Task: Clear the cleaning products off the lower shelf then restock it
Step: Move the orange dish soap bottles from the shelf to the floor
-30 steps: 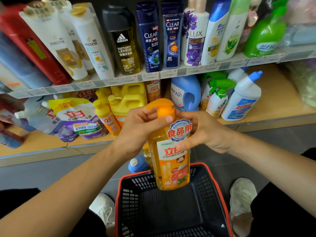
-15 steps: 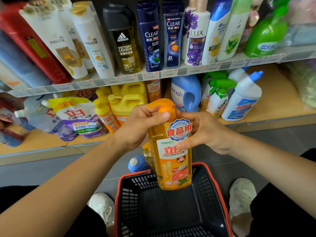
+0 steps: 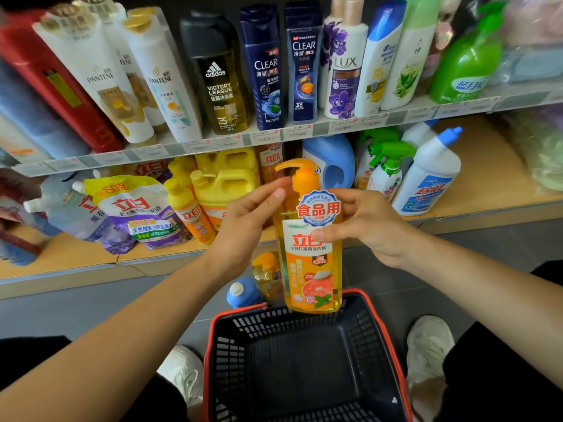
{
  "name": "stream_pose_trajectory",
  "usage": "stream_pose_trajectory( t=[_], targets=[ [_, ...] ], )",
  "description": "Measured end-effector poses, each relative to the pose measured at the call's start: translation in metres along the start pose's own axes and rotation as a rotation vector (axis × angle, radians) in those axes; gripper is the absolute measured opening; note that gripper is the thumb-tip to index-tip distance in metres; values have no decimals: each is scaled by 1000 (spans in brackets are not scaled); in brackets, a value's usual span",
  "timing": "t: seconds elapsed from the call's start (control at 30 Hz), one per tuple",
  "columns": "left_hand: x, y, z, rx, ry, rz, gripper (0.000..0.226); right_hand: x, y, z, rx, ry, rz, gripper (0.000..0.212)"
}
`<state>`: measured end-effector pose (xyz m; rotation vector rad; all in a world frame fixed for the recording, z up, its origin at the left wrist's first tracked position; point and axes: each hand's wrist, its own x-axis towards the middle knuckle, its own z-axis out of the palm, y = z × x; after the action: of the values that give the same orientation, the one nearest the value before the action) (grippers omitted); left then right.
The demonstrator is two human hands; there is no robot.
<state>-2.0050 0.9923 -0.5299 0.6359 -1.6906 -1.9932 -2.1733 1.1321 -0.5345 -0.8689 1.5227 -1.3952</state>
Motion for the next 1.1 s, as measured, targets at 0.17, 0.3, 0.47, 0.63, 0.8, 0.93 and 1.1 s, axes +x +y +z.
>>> stream_pose_trajectory(
  t=[0.17,0.3,0.47,0.63,0.8,0.93,1.1],
  targets=[
    [4,16,-3,17,89,196,32,-2,0,-1,-8,-69,2,81],
    [4,18,-4,-73,123,142,21,-3,1,-1,-9,-118,15,78],
    [9,20,-10,-294,21,-72,24,-3,2,-2,2,-150,32,68],
    [10,17,-19,-405,-95,-120,29,-1,1,-5,3,-158,28,68],
    [10,12,-22,-452,-165,-86,31,-1,-1,-8,6,-170,18,70],
    [9,11,-22,-440,-189,-68,34,-2,-1,-9,20,-181,14,70],
    [9,11,-20,-329,-165,-28,31,-2,0,-9,14,-173,12,74]
  ],
)
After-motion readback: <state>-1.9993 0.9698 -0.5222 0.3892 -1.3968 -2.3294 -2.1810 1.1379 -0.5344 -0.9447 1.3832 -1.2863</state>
